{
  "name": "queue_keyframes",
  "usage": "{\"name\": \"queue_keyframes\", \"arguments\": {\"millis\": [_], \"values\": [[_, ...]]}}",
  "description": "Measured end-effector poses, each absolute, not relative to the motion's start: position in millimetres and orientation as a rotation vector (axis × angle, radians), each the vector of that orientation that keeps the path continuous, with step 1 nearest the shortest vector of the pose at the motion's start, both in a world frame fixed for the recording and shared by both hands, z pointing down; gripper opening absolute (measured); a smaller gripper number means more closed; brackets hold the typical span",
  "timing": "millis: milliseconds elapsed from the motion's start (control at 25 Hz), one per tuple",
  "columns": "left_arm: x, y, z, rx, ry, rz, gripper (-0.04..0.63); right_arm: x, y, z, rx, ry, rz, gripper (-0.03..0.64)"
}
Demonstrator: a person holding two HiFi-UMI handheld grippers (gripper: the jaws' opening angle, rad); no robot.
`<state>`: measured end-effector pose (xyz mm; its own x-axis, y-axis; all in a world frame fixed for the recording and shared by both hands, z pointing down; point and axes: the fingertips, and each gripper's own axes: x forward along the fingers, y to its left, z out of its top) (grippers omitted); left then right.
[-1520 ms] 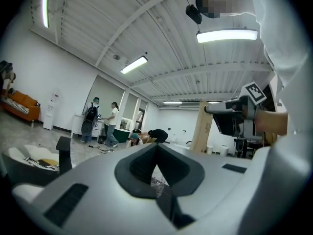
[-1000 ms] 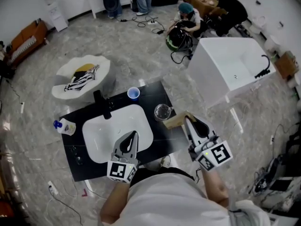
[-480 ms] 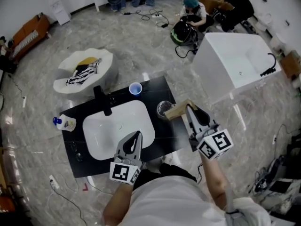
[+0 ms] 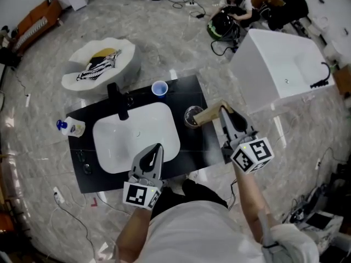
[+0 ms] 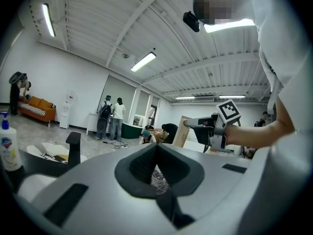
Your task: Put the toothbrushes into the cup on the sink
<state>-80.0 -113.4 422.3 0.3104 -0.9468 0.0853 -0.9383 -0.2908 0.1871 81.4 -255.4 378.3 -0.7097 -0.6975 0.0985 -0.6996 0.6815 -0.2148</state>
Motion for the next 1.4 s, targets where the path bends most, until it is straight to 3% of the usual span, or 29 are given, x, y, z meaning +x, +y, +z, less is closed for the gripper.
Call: {"name": "queue_keyframes", "arguments": {"millis": [1400], "values": [[-86.0, -116.9, 485.1, 2.162, -1.799, 0.008, 0.002, 68.8, -298.4, 492.5, 1.114, -2.814, 0.575, 0.060]]}}
